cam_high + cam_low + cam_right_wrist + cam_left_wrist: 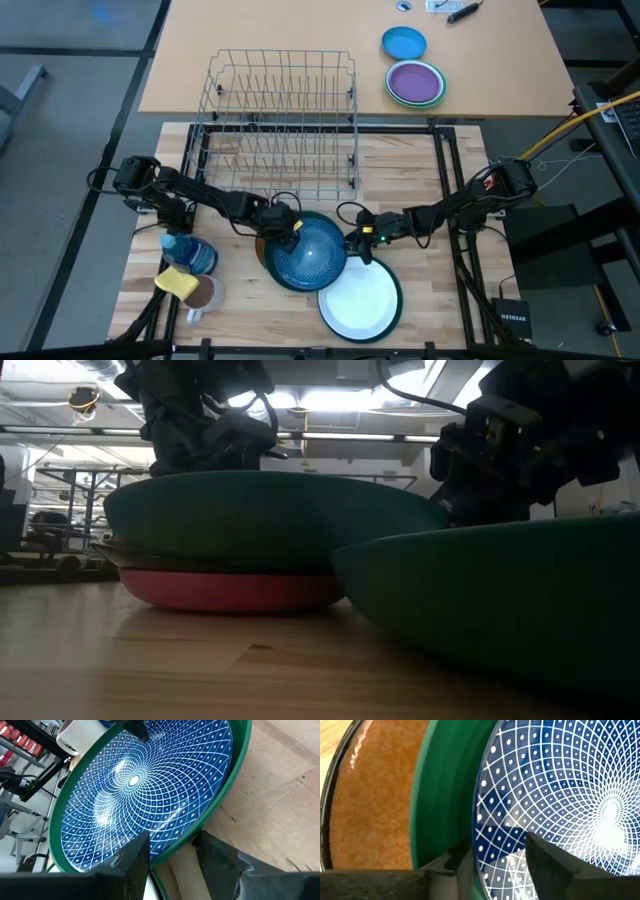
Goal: Sort dishes
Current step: Put the blue plate on the dish rack
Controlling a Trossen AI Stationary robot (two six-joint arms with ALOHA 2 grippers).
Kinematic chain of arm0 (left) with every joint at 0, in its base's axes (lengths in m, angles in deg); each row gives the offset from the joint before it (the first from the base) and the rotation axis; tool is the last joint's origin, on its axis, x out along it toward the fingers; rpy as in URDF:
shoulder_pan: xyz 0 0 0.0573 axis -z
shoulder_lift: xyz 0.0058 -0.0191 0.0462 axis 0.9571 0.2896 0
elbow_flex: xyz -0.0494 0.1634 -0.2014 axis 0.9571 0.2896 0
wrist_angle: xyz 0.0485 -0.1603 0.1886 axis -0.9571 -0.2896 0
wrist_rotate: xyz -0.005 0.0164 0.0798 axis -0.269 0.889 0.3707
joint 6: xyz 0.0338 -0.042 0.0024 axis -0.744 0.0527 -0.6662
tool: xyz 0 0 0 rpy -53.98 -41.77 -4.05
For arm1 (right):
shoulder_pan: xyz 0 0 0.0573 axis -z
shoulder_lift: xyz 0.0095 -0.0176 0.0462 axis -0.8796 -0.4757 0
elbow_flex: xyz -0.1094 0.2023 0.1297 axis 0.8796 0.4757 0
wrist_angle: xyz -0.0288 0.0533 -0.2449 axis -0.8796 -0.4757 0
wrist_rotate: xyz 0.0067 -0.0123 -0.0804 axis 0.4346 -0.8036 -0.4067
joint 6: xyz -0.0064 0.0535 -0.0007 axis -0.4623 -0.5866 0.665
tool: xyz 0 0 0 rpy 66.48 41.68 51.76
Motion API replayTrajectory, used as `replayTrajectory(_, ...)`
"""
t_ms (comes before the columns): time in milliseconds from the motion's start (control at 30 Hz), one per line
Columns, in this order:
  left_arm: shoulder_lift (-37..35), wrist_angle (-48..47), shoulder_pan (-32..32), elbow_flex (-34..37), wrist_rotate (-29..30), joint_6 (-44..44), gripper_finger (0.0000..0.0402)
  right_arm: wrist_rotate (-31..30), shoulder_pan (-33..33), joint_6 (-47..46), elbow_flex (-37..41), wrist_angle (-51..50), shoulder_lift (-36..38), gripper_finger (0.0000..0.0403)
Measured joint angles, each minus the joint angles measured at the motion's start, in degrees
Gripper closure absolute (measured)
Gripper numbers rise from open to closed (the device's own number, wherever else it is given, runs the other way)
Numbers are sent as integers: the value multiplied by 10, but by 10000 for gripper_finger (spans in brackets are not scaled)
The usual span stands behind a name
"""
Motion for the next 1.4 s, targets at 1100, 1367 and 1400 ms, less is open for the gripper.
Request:
replayTrajectory(1100,-26,59,-33,-1,-6,-34,385,-32,2,4,0,-27,0,240)
replayTrajectory(1367,-58,58,-34,0,-4,-59,399,-30,2,35,0,-25,14,240)
replayTrajectory(1400,-61,57,-34,0,-4,-60,399,-30,2,40,0,-25,19,240)
